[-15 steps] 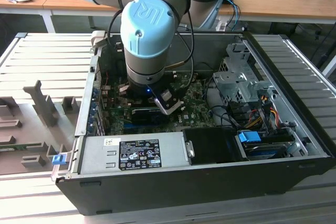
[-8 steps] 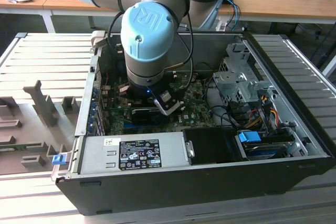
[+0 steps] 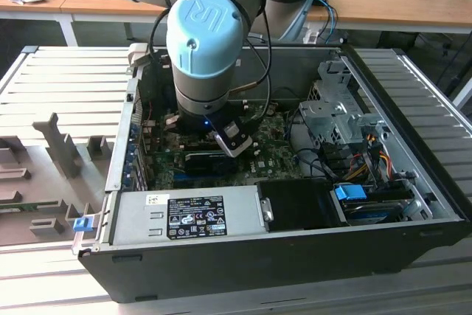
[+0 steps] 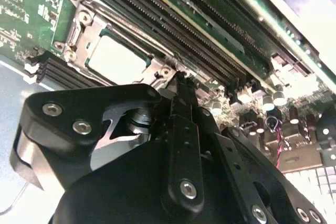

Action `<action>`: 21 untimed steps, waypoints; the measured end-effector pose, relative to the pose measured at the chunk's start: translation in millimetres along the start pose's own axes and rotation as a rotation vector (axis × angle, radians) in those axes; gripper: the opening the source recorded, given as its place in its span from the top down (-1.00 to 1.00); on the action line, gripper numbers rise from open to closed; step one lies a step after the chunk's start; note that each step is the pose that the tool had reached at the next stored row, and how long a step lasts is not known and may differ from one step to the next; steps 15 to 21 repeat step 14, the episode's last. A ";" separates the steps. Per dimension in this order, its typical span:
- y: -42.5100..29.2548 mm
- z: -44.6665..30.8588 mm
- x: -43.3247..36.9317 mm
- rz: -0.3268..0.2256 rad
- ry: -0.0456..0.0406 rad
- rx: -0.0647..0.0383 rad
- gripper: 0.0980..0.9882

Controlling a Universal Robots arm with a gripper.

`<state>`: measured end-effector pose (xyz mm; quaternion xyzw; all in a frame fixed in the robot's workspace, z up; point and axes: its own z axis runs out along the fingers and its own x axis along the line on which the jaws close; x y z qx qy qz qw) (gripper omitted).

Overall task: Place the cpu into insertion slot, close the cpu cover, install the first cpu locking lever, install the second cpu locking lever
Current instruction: 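Install the second cpu locking lever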

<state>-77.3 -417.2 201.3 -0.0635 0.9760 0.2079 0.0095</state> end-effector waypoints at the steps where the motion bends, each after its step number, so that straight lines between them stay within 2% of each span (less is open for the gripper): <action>1: 0.4 -0.9 0.0 0.000 0.0005 0.000 0.98; 12: 9.6 -21.6 -1.1 0.001 0.0017 0.000 0.98; 21: 9.9 -22.4 -1.2 0.001 0.0017 -0.001 0.98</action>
